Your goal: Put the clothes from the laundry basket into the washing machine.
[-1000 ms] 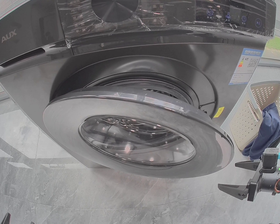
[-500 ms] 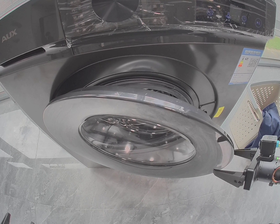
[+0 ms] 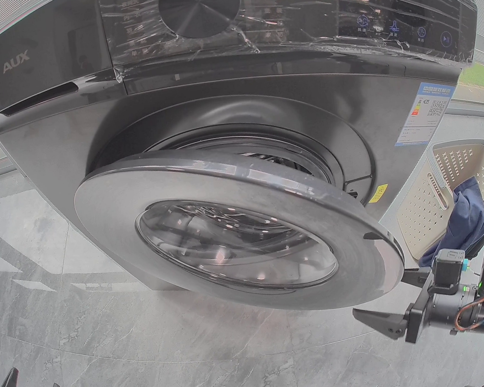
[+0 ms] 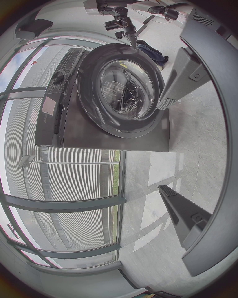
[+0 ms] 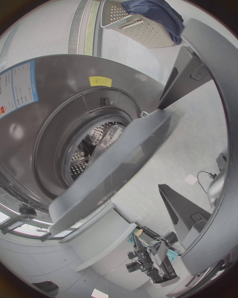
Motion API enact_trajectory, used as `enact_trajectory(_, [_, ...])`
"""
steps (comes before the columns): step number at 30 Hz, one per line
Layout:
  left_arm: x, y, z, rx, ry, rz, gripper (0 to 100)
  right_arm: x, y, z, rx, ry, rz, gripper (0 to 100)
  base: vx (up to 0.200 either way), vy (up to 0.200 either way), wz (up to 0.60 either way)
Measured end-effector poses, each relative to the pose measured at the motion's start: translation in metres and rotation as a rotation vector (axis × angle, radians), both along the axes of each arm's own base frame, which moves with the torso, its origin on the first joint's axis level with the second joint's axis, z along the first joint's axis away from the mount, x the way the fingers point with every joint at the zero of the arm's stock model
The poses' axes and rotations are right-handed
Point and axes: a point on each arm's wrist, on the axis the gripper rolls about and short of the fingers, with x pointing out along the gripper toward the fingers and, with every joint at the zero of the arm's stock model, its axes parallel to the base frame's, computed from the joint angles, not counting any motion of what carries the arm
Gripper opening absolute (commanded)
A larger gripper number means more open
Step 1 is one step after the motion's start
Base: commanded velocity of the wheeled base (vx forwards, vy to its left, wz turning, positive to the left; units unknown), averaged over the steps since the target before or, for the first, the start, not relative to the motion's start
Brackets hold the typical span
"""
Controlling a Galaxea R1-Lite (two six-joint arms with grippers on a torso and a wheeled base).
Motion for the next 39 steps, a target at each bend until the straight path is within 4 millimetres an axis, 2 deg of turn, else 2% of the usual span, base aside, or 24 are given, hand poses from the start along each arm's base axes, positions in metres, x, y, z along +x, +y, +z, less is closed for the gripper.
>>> enact_trajectory(3, [0.000, 0.000, 0.000, 0.000, 0.001, 0.000, 100, -0.010, -0.001, -0.005, -0.016, 0.020, 0.031, 100, 0.000, 0.000, 0.00])
enact_trajectory(8, [0.000, 0.000, 0.000, 0.001, 0.000, 0.000, 100, -0.015, -0.003, -0.005, -0.011, 0.013, 0.038, 100, 0.000, 0.000, 0.00])
enact_trajectory(15, [0.000, 0.000, 0.000, 0.003, 0.000, 0.001, 100, -0.009, -0.003, 0.000, 0.004, -0.008, 0.018, 100, -0.171, 0.000, 0.00])
enact_trajectory(23, [0.000, 0.000, 0.000, 0.003, 0.000, 0.000, 100, 0.002, 0.004, 0.006, 0.016, -0.022, 0.010, 100, 0.000, 0.000, 0.00])
enact_trajectory(32, [0.000, 0.000, 0.000, 0.003, 0.000, 0.000, 100, -0.006, 0.011, 0.000, 0.003, 0.003, 0.061, 100, 0.000, 0.000, 0.00])
enact_trajectory(39, [0.000, 0.000, 0.000, 0.002, 0.000, 0.001, 100, -0.012, 0.007, -0.006, -0.013, 0.022, 0.076, 100, 0.000, 0.000, 0.00])
